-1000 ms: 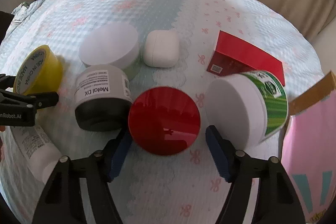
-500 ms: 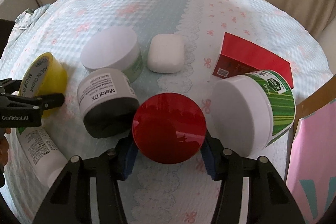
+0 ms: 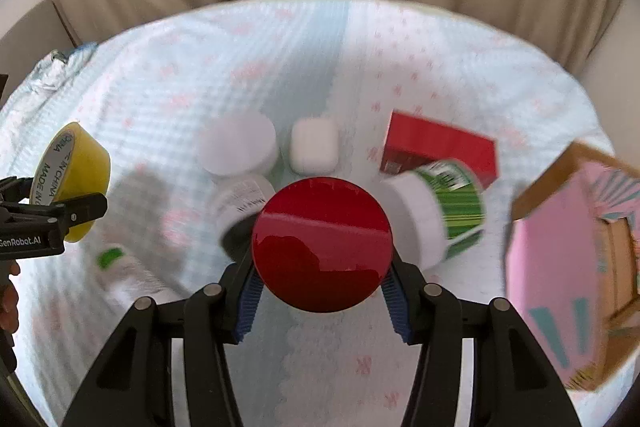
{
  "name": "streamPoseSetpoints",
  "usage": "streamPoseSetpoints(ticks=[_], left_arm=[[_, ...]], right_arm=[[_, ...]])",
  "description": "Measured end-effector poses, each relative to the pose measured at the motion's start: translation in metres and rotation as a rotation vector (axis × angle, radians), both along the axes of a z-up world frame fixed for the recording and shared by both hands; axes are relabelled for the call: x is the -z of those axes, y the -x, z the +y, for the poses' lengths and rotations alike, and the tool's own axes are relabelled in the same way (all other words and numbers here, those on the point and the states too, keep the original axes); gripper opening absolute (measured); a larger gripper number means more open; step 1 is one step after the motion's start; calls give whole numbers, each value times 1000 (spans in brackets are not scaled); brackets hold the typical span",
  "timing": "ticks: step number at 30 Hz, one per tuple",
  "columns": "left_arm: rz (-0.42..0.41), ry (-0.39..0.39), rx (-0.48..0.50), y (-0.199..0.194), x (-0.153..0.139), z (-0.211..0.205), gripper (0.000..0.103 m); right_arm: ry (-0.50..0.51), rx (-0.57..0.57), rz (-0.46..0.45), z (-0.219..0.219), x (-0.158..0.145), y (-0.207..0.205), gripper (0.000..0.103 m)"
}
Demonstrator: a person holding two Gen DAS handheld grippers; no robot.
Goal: Organize rigid objects
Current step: 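Lift the tape roll with left tool while right tool lifts the red-lidded jar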
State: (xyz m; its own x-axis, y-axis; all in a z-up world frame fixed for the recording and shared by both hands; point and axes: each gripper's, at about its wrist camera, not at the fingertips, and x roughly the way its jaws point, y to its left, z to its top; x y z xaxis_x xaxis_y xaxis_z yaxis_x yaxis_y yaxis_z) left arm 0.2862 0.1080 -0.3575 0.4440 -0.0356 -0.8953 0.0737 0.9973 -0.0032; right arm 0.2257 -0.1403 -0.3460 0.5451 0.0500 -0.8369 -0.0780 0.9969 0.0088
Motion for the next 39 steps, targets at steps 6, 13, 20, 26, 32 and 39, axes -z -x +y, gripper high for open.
streamPoseSetpoints(ticks=[6,13,20,26,32,39], left_arm=[[-48,23,49,32,-82,-9,97],[-101,58,111,63,-160,-45,97],[-115,94,159,92,-204,-116,97],[-135,108,171,116,-232,-202,97],[-105,140,192,122,-225,-293,97],[-52,154,247,110,-189,-386,97]], right_arm=[[-14,42,-52,0,-76,37,50],[-86,125,-51,-23,-162,87,50],[-84,191,-90,-72,-213,123,50],[-86,173,-106,-139,-238,138,50],[-78,183,-99,-216,-245,139,50],[-16,212,-53,-292,-234,124,50]])
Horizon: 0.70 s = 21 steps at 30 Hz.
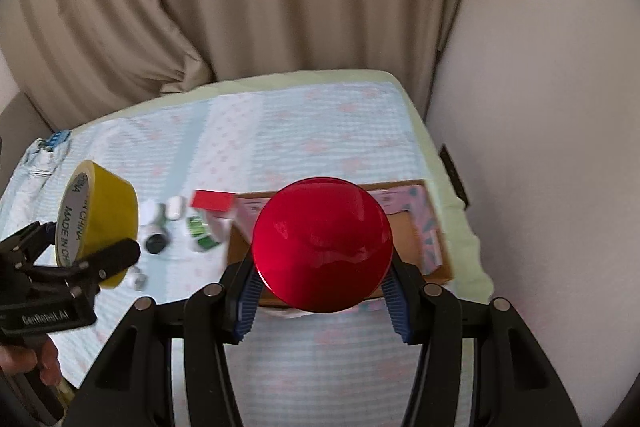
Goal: Organize rigid objects
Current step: 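Lift the tape roll with left tool while right tool lifts the red-lidded jar, then lower tape roll into the box with left tool while right tool drops red jar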
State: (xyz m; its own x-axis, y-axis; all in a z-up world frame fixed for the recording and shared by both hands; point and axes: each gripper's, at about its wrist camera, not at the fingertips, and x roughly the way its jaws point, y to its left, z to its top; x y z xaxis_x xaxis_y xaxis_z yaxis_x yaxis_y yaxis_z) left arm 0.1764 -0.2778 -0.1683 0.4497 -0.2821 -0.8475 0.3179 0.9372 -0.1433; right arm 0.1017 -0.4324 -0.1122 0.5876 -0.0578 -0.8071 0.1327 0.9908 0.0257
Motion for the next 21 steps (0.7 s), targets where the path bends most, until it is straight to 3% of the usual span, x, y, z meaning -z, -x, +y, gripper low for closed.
streamPoseSetpoints(ticks=[5,14,21], left_arm=[[56,-35,55,-16,33,-53,97],[178,-116,118,-62,120,-104,97],[268,-201,172,-105,185,-136,97]], right_arm=[[8,7,62,-44,29,-19,50],[-52,15,215,-99,96,-67,50],[-94,-117,375,-107,167,-109,50]])
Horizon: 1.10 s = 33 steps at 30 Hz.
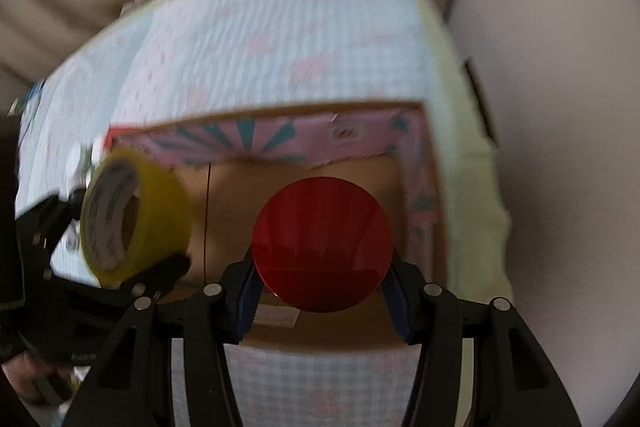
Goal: Organize rigid objects
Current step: 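Lower tape roll into the box with left tool while right tool drops red jar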
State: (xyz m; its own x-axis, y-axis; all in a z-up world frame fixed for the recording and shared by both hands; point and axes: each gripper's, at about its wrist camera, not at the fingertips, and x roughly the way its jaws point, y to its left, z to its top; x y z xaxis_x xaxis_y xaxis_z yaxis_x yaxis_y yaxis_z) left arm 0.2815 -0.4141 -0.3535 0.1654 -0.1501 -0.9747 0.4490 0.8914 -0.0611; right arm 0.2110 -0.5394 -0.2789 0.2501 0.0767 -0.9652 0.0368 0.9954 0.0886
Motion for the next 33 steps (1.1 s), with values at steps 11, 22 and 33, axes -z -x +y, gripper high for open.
streamPoseSetpoints(ticks=[11,22,33], left_arm=[[63,-130,176,-14,50,-28,97],[48,-134,203,-19,20,-25,103],[31,-135,201,-13,4,-15,103]], right_arm=[[85,-388,43,17,61,-5,50],[108,-531,84,23,60,3,103],[135,-518,39,15,52,23,103]])
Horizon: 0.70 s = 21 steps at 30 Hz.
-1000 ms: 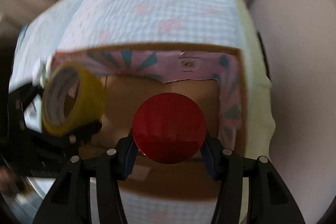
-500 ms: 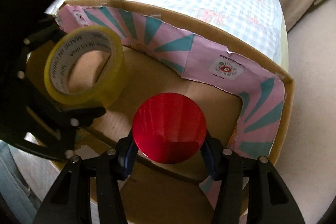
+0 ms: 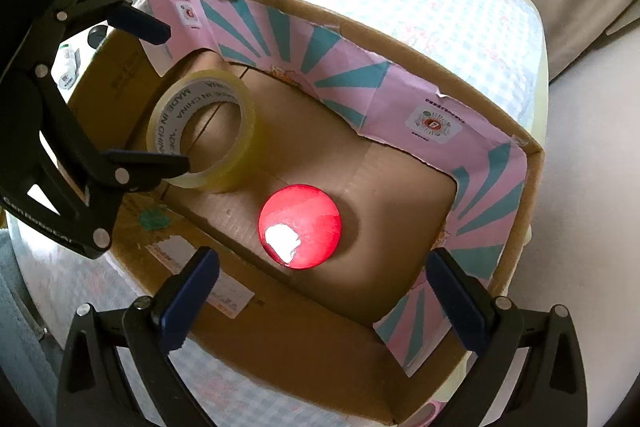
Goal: Organize rigid objects
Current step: 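Lower tape roll into the box with left tool while right tool drops red jar, then withdraw both open tools from the box back over the objects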
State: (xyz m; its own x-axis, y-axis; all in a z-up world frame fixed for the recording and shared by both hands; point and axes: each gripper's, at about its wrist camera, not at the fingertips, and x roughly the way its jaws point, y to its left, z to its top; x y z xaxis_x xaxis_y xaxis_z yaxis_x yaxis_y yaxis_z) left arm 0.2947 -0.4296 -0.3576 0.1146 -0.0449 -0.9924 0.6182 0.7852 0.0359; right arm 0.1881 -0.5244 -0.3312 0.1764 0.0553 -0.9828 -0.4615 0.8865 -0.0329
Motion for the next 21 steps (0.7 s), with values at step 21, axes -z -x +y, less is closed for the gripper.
streamPoseSetpoints(ticks=[21], left_arm=[[-129,230,-91,64,-148,60,103]], right_arm=[[27,44,-126,26,-103,29,103]])
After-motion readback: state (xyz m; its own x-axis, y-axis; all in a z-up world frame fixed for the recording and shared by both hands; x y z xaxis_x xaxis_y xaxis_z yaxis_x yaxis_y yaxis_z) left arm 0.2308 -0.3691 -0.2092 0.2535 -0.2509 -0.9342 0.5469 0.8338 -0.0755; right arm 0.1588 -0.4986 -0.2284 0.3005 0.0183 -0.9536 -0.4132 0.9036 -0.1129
